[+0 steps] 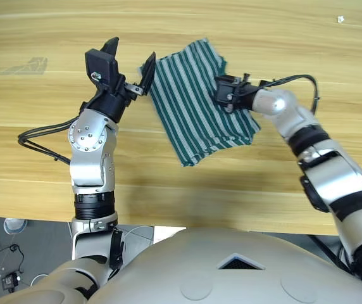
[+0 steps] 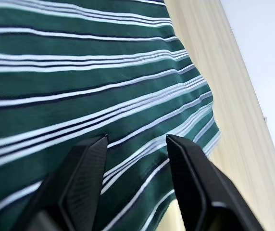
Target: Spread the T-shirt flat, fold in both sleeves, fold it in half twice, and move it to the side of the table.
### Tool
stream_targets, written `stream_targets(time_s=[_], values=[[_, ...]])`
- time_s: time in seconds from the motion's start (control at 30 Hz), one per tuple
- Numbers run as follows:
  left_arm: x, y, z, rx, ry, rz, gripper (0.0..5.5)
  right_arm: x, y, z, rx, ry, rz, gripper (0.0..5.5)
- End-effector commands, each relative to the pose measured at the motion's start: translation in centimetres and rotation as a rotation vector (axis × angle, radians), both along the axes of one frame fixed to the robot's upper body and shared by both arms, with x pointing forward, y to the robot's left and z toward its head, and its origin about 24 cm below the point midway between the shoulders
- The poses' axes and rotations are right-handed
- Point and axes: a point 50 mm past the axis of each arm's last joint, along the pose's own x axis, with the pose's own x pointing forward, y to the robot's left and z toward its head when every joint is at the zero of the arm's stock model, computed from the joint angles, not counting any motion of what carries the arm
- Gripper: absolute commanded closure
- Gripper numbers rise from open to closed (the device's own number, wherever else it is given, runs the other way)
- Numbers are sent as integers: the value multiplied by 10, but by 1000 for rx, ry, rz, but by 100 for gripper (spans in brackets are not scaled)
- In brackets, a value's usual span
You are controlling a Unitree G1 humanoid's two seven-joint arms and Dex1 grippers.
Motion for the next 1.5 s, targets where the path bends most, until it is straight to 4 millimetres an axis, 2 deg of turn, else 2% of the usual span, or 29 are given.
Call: stream_targets(time_s=[0.03, 0.17, 0.3, 0.43, 0.53, 0.6, 0.67, 0.83, 0.93, 0.97, 1.03, 1.13, 1.17, 1.2, 1.3, 1.4, 1.5], values=[[-1, -2, -3, 18, 13, -2, 134, -61, -28, -37, -150, 213, 84, 324], [-2, -2, -4, 22, 16, 1, 134, -78, -25, -26, -126, 202, 80, 324], [-5, -8, -12, 20, 38, -15, 134, -93, -14, -20, -96, 202, 99, 324], [-5, -13, -14, 14, 47, -33, 134, -86, -11, -20, -96, 156, 63, 324], [-5, -16, -16, 14, 52, -46, 134, -84, -1, -18, -20, 141, 29, 324], [-5, -16, -16, 19, 50, -48, 134, -79, 5, -6, 69, 103, 6, 324], [-6, -13, -13, 29, 40, -47, 134, -71, 10, 15, 177, 25, -20, 324], [-9, -12, -8, -35, 37, -81, 134, -60, 11, 54, 306, -119, -51, 324], [-18, -7, -5, 32, 15, -94, 134, -57, -3, 85, 458, -214, -88, 324], [-23, -3, -4, 84, -1, -94, 134, -57, -8, 90, 491, -237, -96, 324], [-39, 4, -4, 274, -52, -123, 134, -61, -24, 87, 483, -286, -90, 324], [-74, 16, -10, 706, -133, -294, 134, -80, -58, 70, 167, -504, 142, 324], [-84, 23, -14, 842, -146, -337, 134, -85, -72, 64, 69, -523, 202, 324], [-93, 27, -17, 903, -146, -375, 134, -89, -85, 60, -16, -533, 243, 324], [-122, 23, -21, 931, -125, -499, 134, -101, -112, 55, -176, -532, 371, 324], [-142, 22, -28, 979, -91, -602, 134, -110, -121, 51, -249, -502, 510, 324], [-156, 31, -36, 1033, -9, -686, 134, -119, -129, 43, -311, -447, 600, 324]])
